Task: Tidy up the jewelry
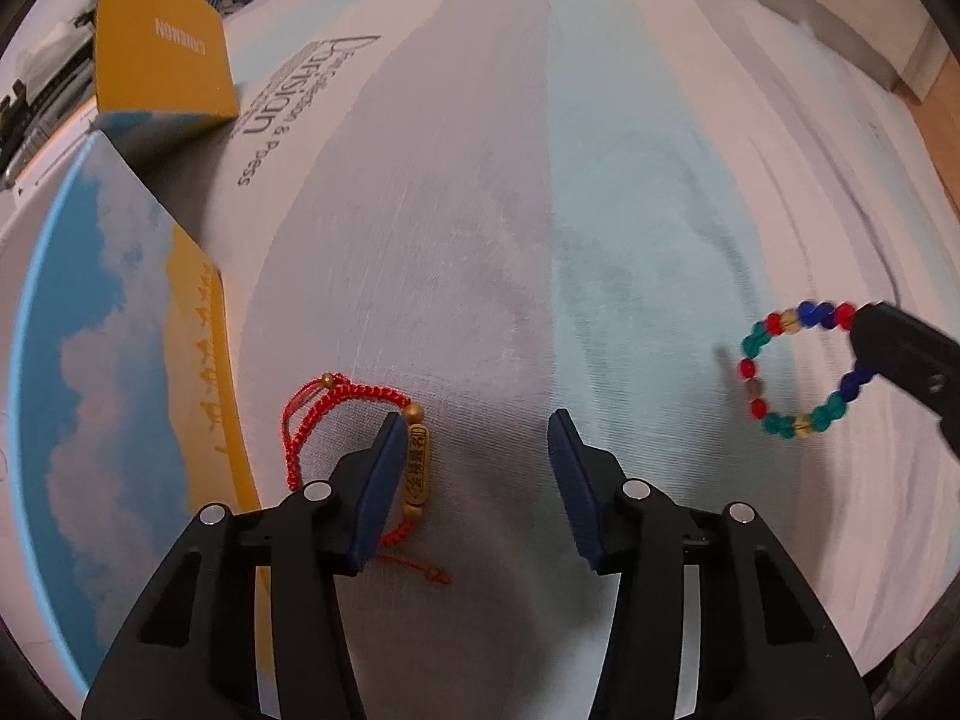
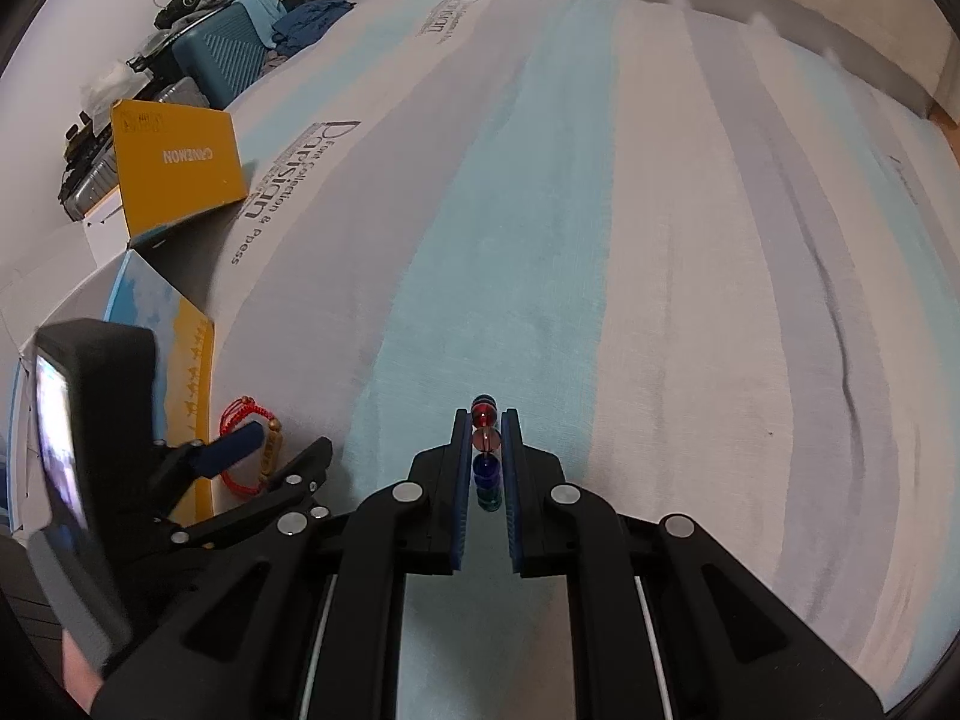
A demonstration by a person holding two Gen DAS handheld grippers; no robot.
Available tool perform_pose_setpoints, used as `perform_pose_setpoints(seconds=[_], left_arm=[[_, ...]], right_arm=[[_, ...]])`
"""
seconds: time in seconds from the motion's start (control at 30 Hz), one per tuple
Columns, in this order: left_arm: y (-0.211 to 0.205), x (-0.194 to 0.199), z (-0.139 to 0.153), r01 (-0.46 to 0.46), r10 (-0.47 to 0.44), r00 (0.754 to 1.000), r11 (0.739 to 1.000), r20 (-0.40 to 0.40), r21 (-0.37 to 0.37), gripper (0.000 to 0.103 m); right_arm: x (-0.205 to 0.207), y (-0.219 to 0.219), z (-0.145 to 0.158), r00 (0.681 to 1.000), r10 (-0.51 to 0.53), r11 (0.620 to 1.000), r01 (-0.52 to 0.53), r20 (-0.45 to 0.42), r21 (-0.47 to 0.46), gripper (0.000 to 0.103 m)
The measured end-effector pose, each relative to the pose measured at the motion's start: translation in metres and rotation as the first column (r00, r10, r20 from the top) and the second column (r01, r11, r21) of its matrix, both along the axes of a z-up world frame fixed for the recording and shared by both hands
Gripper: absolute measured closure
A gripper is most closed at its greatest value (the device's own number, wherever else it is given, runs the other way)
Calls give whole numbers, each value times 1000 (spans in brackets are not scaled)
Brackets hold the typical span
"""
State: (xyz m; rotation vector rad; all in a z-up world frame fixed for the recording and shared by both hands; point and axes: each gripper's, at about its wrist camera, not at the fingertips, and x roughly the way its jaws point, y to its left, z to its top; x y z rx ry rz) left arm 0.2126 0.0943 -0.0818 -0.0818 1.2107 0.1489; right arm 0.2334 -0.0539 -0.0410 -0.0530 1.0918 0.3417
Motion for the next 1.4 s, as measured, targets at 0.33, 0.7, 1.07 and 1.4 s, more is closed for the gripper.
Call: perform_pose_setpoints(seconds=[0.33, 0.7, 1.07, 1.4], left_arm=[[7, 6, -15, -26, 26, 999, 1000, -33, 0, 72], [-4, -1, -13, 12, -13, 999, 1000, -41, -13, 96], [-17, -9, 19, 49, -49, 999, 999, 9, -15, 96], [-17, -30, 71, 78, -79, 994, 997, 74, 11, 96]], right_arm=[[3, -2, 0, 1000, 3, 1000, -3, -8, 25, 94], [3, -2, 3, 1000, -1, 999, 1, -2, 39, 94], [-1, -4, 7, 1000, -5, 999, 4, 8, 38, 94], [-21, -8, 25, 999, -33, 999, 33, 29, 24, 94]])
